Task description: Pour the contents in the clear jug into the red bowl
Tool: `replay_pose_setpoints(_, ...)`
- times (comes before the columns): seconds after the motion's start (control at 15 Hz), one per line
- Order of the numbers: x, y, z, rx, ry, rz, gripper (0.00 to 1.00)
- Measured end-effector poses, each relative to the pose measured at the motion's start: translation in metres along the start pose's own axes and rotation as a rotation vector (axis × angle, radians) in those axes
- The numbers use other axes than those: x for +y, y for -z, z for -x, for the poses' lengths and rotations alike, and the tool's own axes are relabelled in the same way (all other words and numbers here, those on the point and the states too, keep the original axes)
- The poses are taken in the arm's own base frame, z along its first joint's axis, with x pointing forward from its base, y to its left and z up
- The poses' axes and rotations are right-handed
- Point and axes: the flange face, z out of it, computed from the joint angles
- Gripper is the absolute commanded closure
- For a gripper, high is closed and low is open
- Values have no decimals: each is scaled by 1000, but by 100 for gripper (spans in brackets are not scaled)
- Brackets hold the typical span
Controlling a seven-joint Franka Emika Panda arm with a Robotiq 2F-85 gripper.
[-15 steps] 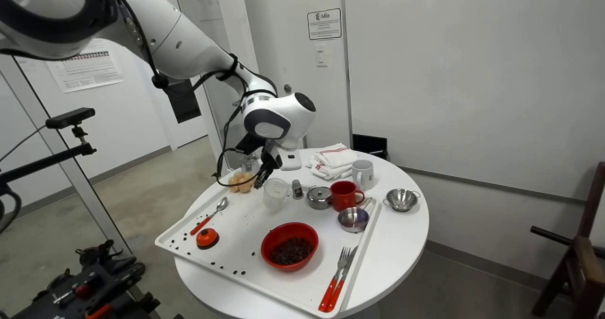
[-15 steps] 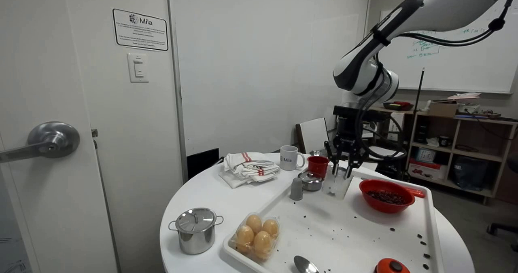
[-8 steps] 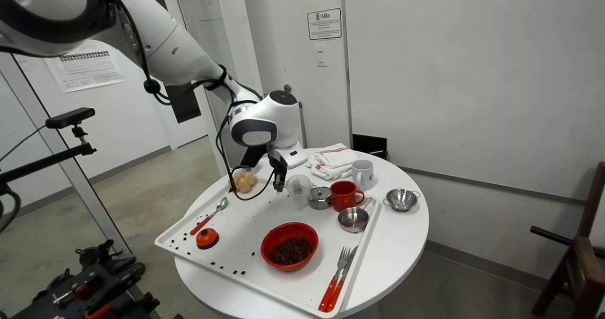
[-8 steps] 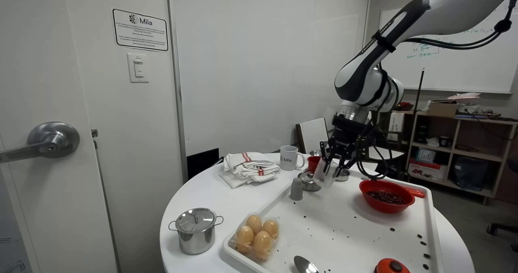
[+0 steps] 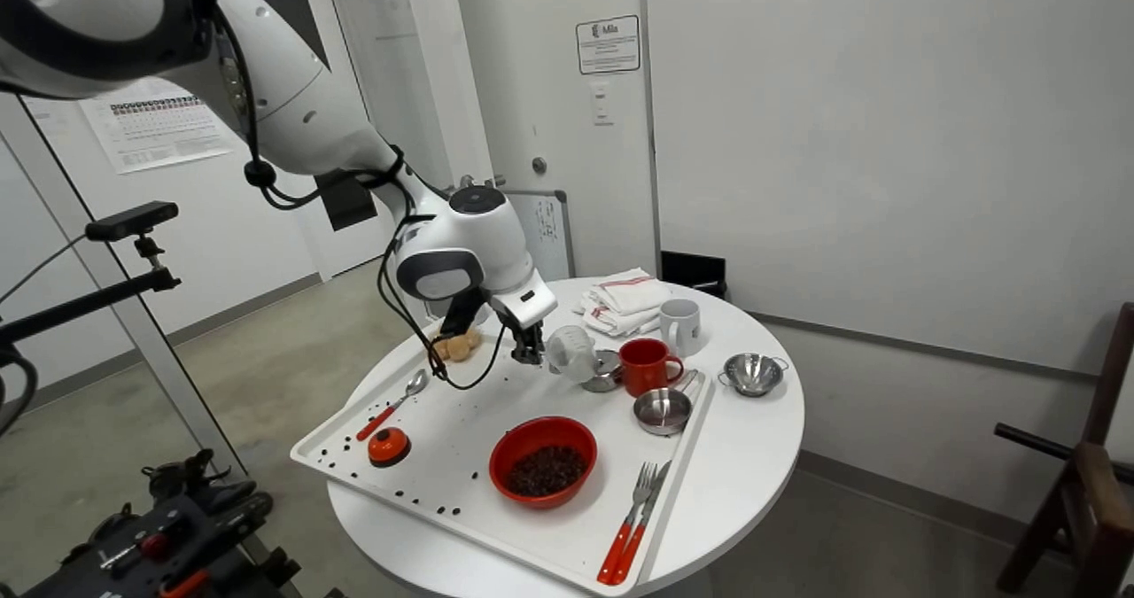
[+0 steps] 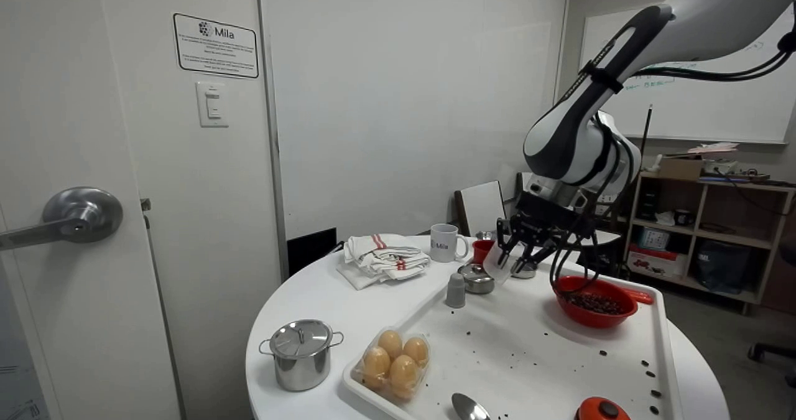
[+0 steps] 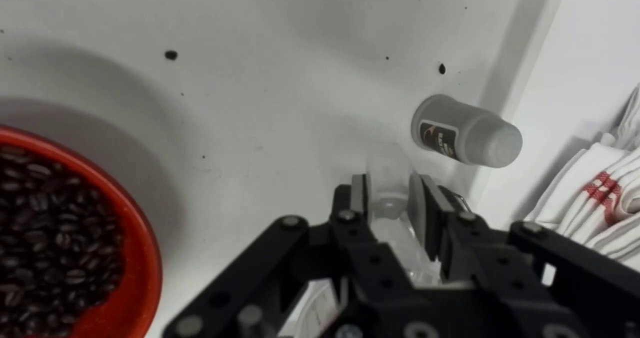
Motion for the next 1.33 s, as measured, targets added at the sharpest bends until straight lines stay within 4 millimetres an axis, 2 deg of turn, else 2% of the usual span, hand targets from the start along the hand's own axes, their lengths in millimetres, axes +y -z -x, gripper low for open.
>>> replay_pose_setpoints(0.33,24,8,14,-135,-52,112,90)
replay_pose_setpoints(0.4,27,11,15,-156,-63,132,86)
replay_pose_setpoints(0.47,29,15,17,-169,-72,146,48)
replay_pose_setpoints(0.6,31,18,20,-171,-90,166,42)
replay_pose_setpoints(0.93,36,14,32,-161,-105,219,4)
replay_pose_setpoints(1.0,37,13,34,-158,-107,227,23)
replay_pose_setpoints(1.13,37,12,35,-161,-108,228,8)
replay_pose_setpoints(1.2,38,12,35,-161,-109,228,4)
replay_pose_setpoints(1.33,38,12,34,-161,-110,228,4)
